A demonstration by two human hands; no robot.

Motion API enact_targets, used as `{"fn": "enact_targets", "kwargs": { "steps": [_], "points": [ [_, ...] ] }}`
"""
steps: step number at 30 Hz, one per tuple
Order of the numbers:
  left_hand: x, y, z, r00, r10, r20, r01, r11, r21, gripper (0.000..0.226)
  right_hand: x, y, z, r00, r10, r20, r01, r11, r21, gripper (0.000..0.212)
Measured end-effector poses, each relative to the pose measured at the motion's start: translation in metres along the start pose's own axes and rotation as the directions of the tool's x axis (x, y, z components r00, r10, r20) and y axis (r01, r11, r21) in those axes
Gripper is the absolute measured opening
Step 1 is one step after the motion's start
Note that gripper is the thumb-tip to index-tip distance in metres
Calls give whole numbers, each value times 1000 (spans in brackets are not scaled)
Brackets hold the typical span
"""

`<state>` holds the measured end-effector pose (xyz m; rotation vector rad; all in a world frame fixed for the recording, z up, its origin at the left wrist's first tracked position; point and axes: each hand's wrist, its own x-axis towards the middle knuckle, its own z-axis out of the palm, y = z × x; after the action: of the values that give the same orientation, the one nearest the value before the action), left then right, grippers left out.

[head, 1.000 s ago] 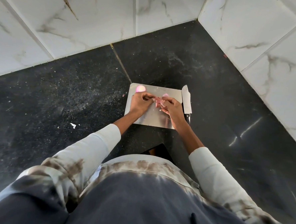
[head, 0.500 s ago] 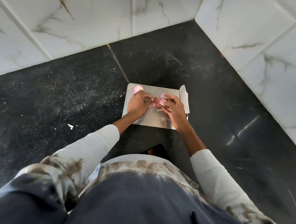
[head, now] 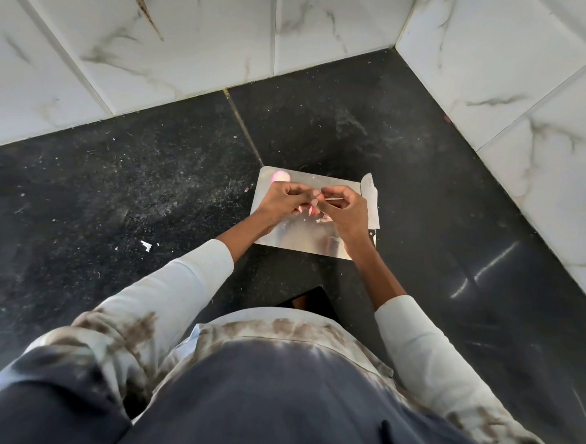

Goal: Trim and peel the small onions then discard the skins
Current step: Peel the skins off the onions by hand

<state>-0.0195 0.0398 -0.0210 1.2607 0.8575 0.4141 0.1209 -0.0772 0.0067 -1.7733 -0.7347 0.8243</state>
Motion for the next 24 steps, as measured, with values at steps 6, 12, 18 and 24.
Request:
{"fn": "enact_targets", "kwargs": {
  "steps": [6, 12, 18, 24],
  "points": [
    [0, 1, 2, 995, -78, -56, 70, 989, -130, 9, -3, -6, 6, 990, -139, -38, 137, 989, -64, 30],
    [0, 2, 2, 985, -144, -93, 122, 969, -215, 13, -2, -11, 6, 981, -192, -22, 190, 979, -70, 31],
    [-3, 7, 0, 987, -146, -70, 127, 965, -228, 18, -1, -14, 7, 973, -226, -34, 222, 969, -105, 26],
    [-4, 4, -5, 991, -128, -41, 114, 961, -250, 21, 2, -15, 6, 965, -261, -14, 257, 958, -130, 23]
  ]
}}
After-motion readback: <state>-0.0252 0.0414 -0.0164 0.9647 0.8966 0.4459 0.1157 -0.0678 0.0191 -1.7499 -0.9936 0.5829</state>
